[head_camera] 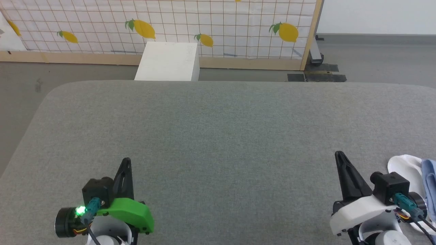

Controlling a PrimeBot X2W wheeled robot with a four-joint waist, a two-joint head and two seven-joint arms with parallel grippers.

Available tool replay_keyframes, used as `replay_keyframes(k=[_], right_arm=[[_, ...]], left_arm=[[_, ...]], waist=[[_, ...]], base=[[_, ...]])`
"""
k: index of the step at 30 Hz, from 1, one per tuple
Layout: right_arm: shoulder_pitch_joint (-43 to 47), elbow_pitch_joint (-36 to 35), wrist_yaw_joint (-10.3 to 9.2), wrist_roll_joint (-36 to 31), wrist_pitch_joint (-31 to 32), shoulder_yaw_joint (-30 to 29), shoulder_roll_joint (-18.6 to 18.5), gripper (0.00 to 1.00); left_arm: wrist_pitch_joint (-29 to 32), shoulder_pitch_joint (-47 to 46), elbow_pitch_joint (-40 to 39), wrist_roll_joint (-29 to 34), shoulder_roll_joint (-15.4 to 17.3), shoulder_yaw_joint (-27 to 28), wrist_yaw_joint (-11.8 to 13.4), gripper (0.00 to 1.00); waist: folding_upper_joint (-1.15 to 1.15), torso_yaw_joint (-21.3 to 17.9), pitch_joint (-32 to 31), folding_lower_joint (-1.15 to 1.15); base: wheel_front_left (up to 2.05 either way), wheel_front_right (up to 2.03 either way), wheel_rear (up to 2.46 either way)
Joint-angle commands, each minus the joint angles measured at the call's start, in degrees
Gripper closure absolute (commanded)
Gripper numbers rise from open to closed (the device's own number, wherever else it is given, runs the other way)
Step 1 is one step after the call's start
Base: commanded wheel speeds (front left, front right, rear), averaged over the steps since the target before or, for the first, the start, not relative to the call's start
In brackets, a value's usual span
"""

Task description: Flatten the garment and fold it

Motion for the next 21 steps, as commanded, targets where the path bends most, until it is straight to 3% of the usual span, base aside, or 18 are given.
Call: replay_keyframes(k=[1,21], right_arm=[[0.13,-0.58,-0.06,-0.72,0.37,0.08,0.04,1.0],[0.16,-2.67,-0.07,-3.03,2.8,0.18,0.05,1.0]], left_arm=[[0.34,0.56,-0.52,0.54,-0.21,0.05,-0.45,1.0],[2.76,0.93,-3.14,3.08,-0.73,0.53,-0.75,1.0]], waist=[[0.0,0.04,0.03,0.0],[0.0,0.57,0.44,0.0]], base=[[0.0,0.0,0.0],[0.0,0.0,0.0]])
